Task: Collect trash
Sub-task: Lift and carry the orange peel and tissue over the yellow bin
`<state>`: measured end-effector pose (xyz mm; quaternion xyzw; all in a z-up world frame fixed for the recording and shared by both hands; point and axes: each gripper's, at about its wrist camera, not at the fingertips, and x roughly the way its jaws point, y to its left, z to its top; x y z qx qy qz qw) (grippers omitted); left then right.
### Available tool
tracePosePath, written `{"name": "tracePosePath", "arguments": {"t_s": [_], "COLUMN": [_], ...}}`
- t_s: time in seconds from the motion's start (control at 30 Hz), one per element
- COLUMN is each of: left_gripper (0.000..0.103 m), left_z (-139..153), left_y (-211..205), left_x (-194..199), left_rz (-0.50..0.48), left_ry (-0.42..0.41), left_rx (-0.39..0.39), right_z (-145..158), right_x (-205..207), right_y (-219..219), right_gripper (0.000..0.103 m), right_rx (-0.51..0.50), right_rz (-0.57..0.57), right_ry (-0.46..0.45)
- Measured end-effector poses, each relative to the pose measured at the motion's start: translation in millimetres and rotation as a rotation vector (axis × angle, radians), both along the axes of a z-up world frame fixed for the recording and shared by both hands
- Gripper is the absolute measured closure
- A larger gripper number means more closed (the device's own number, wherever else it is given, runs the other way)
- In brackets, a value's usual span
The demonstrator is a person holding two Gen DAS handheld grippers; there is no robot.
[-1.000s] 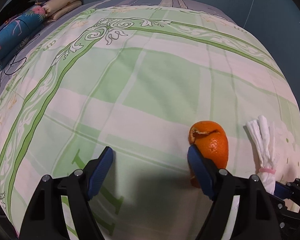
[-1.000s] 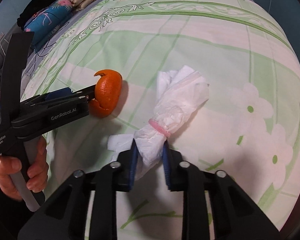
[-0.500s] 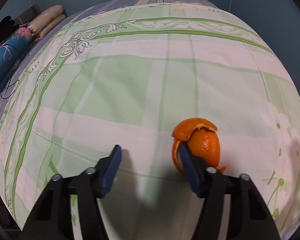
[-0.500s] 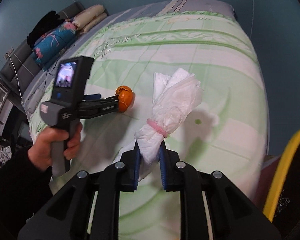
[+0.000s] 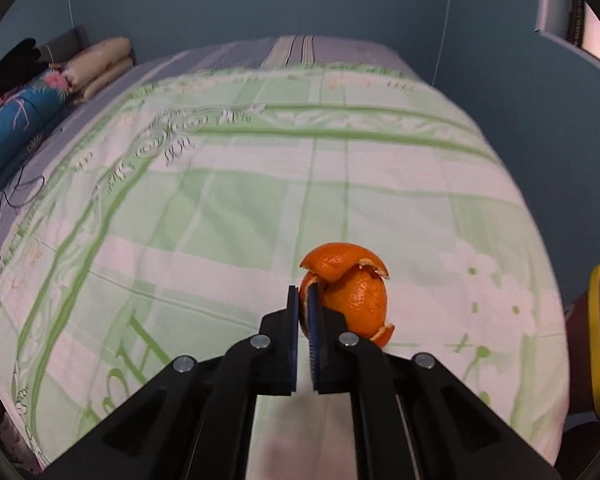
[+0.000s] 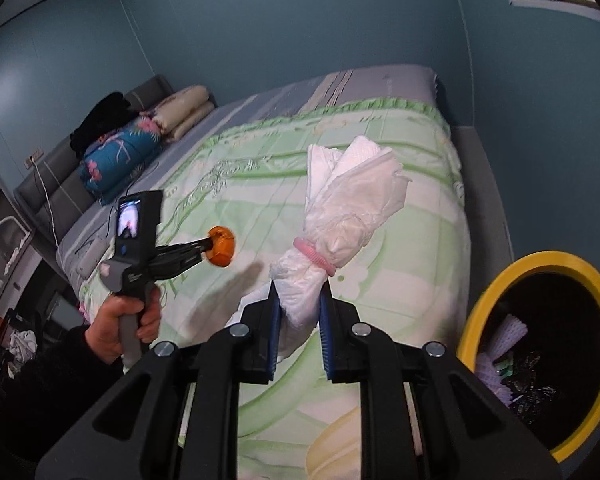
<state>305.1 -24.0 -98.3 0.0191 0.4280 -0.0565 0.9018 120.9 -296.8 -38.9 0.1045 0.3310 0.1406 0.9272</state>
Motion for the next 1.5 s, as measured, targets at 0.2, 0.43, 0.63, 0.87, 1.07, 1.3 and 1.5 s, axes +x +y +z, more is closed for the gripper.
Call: {"name": "tracePosePath", "arguments": {"t_s": [0.2, 0.43, 0.63, 0.87, 1.07, 1.3, 1.5], "left_gripper": [0.099, 0.099, 0.099, 0.099, 0.099, 0.099, 0.099], "left_z": [63.0, 127.1, 160.4, 173.9, 173.3, 166.4, 158.9], "left_y": [-8.0, -48.3, -93.1, -149.2, -198.8, -242.4, -272.6], "left_x": [-53.5, -120.5, -166.6, -198.7, -207.6, -208.7, -213.2], "left_rz": [-0.060, -0.180, -0.300, -0.414, -0.501, -0.577, -0.622], "left_ry": [-0.120, -0.270, -0.368, -0.439, -0.454, -0.447, -0.440], "left_rx": [-0.097, -0.135, -0.171, -0.176, -0.167, -0.152, -0.142], "right_z": [24.0, 55.7, 66.1, 61.2, 46.1, 25.3, 8.9], "right_x": [-28.5, -69.4, -101.1, -123.9, -134.3, -136.6, -138.2], "right_y": [-21.0, -44.0, -66.7, -96.2, -135.0, -172.5, -193.0], "right_gripper": [0.087, 0.087, 0.087, 0.087, 0.087, 0.087, 0.087], "right_rx": [0.027, 0.024, 0.009, -0.012, -0.022, -0.003, 0.010], "right_rz": [-0.057, -0.124, -0.183, -0.289, -0.403, -0.475, -0.515], "right_ry": [-0.074, -0.207, -0.302, -0.345, -0.342, -0.301, -0.273]}}
